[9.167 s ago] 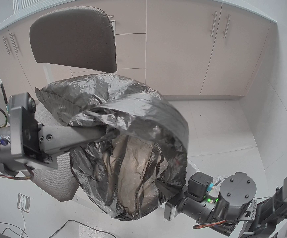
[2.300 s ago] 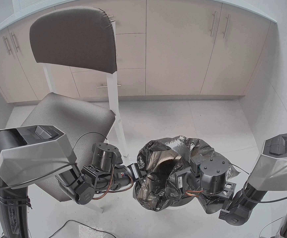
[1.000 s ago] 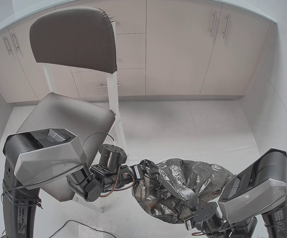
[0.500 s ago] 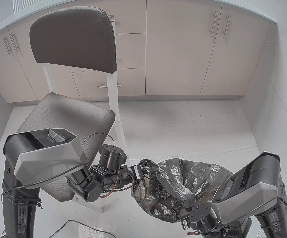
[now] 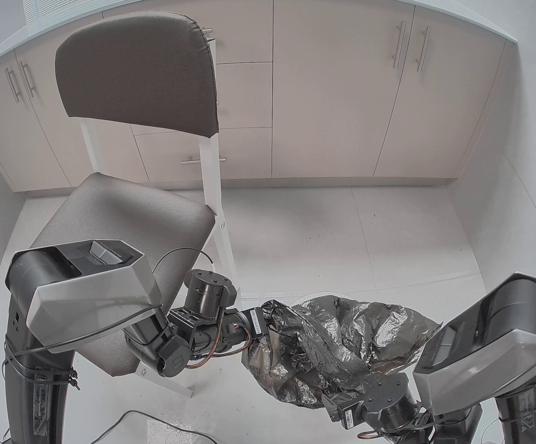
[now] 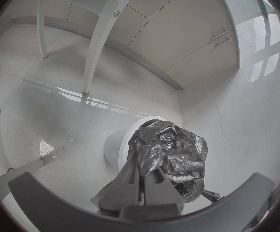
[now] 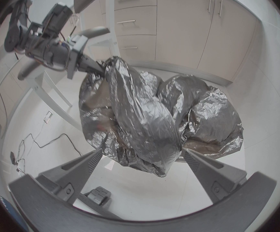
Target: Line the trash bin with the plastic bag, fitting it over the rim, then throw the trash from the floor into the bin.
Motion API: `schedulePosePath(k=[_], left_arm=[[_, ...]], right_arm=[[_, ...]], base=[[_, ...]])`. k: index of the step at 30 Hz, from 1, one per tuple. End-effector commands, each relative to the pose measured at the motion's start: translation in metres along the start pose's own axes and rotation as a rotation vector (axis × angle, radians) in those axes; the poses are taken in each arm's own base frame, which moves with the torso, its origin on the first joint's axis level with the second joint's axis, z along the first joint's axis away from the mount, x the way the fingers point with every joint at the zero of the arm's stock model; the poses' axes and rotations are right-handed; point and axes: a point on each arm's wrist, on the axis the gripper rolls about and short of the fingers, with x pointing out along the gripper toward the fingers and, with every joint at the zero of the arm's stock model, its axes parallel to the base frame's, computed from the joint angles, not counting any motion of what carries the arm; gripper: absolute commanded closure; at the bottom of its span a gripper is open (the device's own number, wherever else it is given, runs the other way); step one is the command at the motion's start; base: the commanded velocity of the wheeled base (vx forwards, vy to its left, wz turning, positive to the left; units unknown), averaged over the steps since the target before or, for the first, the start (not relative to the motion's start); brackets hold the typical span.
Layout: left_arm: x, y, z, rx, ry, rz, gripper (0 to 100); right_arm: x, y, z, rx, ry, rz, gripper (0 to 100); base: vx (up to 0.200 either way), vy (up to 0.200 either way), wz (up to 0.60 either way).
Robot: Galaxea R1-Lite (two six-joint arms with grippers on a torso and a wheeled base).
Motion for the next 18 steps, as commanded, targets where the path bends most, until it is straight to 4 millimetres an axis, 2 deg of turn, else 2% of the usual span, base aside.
schedulePosePath(k=[1,3,4,8,9,11,13,14,16,18], left_arm=[[0.0,0.001,-0.001,-0.001,0.002,0.001,100],[0.0,0.001,-0.001,-0.001,0.002,0.001,100],[-0.001,0.001,-0.001,-0.001,0.0,0.0,100],[-0.001,0.001,-0.001,-0.001,0.0,0.0,100],[-0.001,0.001,-0.001,0.001,0.0,0.0,100],[0.0,0.0,-0.001,0.002,0.001,-0.001,100],[0.0,0.0,-0.001,0.002,0.001,-0.001,100],[0.0,0.0,-0.001,0.002,0.001,-0.001,100],[0.0,0.0,-0.001,0.002,0.001,-0.001,100],[0.0,0.0,-0.001,0.002,0.001,-0.001,100]], right_arm=[[-0.031,-0.012,0.029,0.077,-0.095,0.048,0],[-0.031,-0.012,0.029,0.077,-0.095,0.048,0],[-0.046,-0.028,0.038,0.105,-0.122,0.021,0],[-0.05,-0.062,0.049,0.163,-0.148,-0.086,0],[-0.046,-0.077,0.051,0.176,-0.142,-0.127,0],[-0.039,-0.093,0.052,0.178,-0.124,-0.125,0],[-0.036,-0.099,0.051,0.177,-0.113,-0.111,0],[-0.024,-0.11,0.051,0.178,-0.096,-0.101,0],[-0.016,-0.114,0.051,0.177,-0.094,-0.109,0],[0.005,-0.128,0.05,0.172,-0.088,-0.147,0]], base=[[0.0,0.0,0.0],[0.0,0.0,0.0],[0.0,0.0,0.0],[0.0,0.0,0.0],[0.0,0.0,0.0],[0.0,0.0,0.0],[0.0,0.0,0.0],[0.0,0.0,0.0],[0.0,0.0,0.0],[0.0,0.0,0.0]])
